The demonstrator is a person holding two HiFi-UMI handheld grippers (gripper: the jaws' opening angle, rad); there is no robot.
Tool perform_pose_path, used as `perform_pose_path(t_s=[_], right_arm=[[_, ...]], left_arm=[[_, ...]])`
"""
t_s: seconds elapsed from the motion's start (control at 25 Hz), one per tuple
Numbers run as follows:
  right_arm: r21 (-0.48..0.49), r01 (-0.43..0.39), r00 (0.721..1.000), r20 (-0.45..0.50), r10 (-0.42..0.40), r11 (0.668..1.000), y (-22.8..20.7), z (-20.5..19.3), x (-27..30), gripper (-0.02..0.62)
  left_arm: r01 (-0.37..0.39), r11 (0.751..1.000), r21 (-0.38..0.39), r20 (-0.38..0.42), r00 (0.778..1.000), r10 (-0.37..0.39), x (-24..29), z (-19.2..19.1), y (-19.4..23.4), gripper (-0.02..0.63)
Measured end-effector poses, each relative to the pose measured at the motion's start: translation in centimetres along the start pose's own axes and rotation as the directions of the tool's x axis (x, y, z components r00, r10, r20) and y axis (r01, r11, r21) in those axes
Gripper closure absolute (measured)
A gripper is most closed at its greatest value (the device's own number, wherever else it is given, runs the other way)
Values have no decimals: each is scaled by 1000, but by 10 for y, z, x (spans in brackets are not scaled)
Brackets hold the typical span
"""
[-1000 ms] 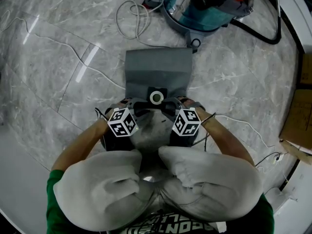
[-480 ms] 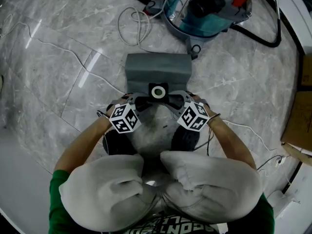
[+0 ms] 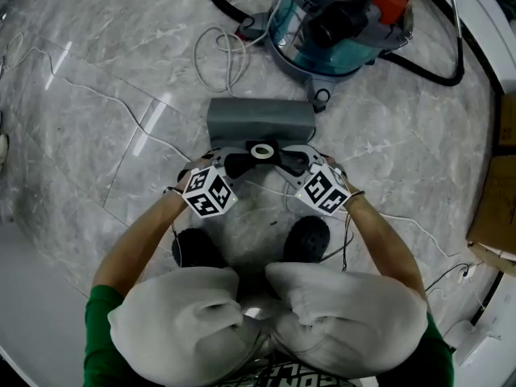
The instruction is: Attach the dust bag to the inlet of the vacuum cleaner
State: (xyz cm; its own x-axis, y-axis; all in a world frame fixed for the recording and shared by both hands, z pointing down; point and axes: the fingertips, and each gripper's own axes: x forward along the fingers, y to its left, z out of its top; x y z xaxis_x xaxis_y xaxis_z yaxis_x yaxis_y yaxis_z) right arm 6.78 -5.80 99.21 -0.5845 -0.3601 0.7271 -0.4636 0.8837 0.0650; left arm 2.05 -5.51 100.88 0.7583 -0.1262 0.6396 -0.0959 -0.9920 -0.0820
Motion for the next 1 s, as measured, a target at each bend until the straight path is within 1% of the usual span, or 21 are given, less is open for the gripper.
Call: perform_pose_path(t_s=[0.12,0.28,0.36,0.44,0.56,0.6,0.72,0.84,1.0], right_arm=[[51,6,999,31,-7,999,-14,7,-2,463],[105,-1,998,68,-6,994,-28,16,-4,480],[98,-13,997,77,5,995,-31,19,-2,494],[69,-15,998,69,10,997,-34,20,0,503],[26,-9,999,48,8,1000,-37,15,7,518],[32,-10,999,54,9,999,-38,15,8,526],[77,-16,997,81,10,997,-43,18,9,546],[101,-44,995,96,34,994,-47,19,11,548],[105,-78,992,103,68,991,-50,21,13,552]], left_arm=[[-20,1000,13,4,1000,20,0,6,14,497],[-20,1000,-21,6,1000,20,3,11,30,497],[-22,1000,-22,3,1000,22,4,12,36,502],[-24,999,-31,7,1000,24,5,13,42,504],[-17,997,-77,28,999,19,6,16,51,511],[-12,996,-87,35,999,16,6,16,52,516],[0,996,-91,53,999,5,6,18,54,559],[20,995,-97,64,998,-14,7,19,56,565],[56,991,-124,73,996,-47,7,20,59,568]])
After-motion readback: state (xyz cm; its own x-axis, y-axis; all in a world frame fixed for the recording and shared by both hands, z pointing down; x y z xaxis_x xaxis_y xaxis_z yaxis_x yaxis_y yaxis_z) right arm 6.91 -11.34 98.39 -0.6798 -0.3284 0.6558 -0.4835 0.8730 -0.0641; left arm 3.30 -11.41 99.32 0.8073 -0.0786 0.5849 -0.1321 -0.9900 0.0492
